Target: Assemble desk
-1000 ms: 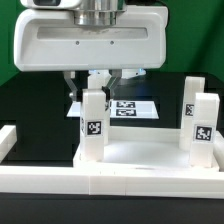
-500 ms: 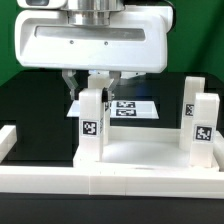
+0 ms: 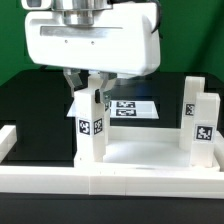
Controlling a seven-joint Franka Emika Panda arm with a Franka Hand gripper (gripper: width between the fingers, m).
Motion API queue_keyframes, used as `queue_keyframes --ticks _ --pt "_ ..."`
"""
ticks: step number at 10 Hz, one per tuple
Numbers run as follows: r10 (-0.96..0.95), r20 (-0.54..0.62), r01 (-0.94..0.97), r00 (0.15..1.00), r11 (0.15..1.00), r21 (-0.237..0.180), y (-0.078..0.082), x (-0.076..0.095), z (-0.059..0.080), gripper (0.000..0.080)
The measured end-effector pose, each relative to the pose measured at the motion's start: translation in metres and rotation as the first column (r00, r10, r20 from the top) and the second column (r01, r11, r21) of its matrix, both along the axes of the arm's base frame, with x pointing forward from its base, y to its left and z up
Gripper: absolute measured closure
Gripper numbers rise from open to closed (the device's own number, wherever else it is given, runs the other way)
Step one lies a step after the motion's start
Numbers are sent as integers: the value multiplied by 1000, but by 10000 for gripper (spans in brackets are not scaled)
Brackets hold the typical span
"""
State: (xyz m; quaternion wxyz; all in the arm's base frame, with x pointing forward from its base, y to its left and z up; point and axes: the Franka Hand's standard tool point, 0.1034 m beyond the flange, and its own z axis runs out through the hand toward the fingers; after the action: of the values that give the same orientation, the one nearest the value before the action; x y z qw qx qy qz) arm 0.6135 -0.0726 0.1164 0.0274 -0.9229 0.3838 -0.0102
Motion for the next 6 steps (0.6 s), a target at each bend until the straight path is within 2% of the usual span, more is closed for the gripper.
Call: queue_keyframes --ticks 4,6 --pt "-284 -57 285 957 958 14 -1 4 0 509" --pt "-327 -58 328 943 945 13 0 4 0 509"
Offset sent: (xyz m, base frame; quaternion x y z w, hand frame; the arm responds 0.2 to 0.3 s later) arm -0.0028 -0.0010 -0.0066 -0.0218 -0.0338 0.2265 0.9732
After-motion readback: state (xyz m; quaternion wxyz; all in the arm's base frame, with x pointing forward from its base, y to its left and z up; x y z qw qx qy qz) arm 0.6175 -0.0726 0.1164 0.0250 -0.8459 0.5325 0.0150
